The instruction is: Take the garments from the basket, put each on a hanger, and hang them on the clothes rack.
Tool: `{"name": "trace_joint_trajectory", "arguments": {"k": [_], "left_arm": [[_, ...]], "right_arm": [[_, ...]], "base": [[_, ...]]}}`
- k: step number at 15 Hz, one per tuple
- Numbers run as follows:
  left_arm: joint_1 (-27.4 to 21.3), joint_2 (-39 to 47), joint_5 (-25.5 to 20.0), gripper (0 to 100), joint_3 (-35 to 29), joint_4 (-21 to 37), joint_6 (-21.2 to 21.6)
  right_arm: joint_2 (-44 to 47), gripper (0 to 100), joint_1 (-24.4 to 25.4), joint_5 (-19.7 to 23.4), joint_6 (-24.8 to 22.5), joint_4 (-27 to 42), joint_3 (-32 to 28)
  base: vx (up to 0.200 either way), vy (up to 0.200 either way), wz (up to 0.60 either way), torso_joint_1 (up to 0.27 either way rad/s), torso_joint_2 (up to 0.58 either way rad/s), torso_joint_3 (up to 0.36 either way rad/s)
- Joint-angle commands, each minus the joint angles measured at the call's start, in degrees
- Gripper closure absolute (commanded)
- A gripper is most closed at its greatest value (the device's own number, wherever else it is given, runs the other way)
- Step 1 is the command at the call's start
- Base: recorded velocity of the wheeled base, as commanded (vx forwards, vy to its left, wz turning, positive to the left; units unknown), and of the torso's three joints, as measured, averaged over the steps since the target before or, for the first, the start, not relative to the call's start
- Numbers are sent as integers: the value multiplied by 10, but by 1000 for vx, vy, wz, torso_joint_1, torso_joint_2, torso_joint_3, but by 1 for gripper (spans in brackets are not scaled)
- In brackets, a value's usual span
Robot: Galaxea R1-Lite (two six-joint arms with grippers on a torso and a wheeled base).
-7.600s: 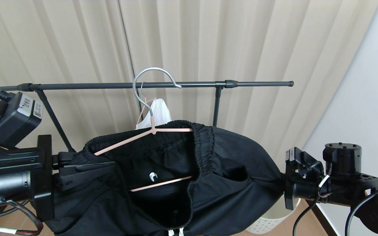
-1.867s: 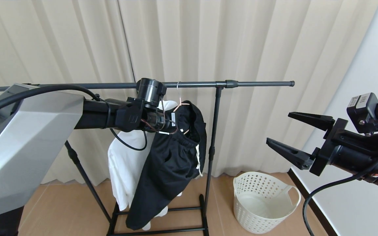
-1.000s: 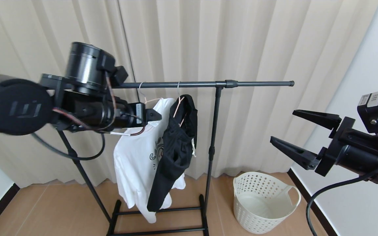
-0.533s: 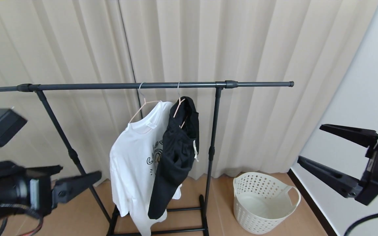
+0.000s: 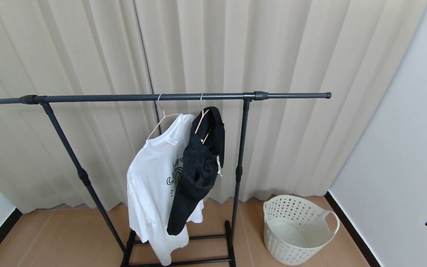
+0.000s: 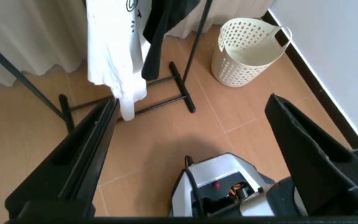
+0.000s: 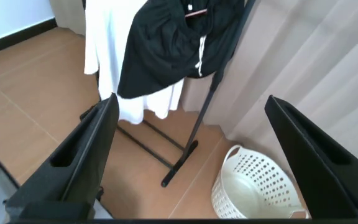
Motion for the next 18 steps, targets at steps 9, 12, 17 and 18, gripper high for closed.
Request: {"name": "trace_joint_trajectory", "arguments": {"k": [9, 12, 17, 18], "left_arm": [[43, -137, 13, 0, 65, 23, 1], [136, -139, 18, 0, 66, 22, 35], [217, -225, 2, 0, 66, 22, 69], [223, -229, 7, 0, 66, 22, 61]], "right_arm": [[-241, 0, -73, -87, 56, 48, 159], [-243, 0, -100, -92, 57, 48, 159], [-281, 0, -162, -92, 57, 48, 160], [-284, 0, -173, -92, 57, 48, 160]], "base": [[0, 0, 0, 0, 0, 0], [0, 0, 0, 0, 0, 0], [0, 0, 0, 0, 0, 0], [0, 0, 0, 0, 0, 0]]}}
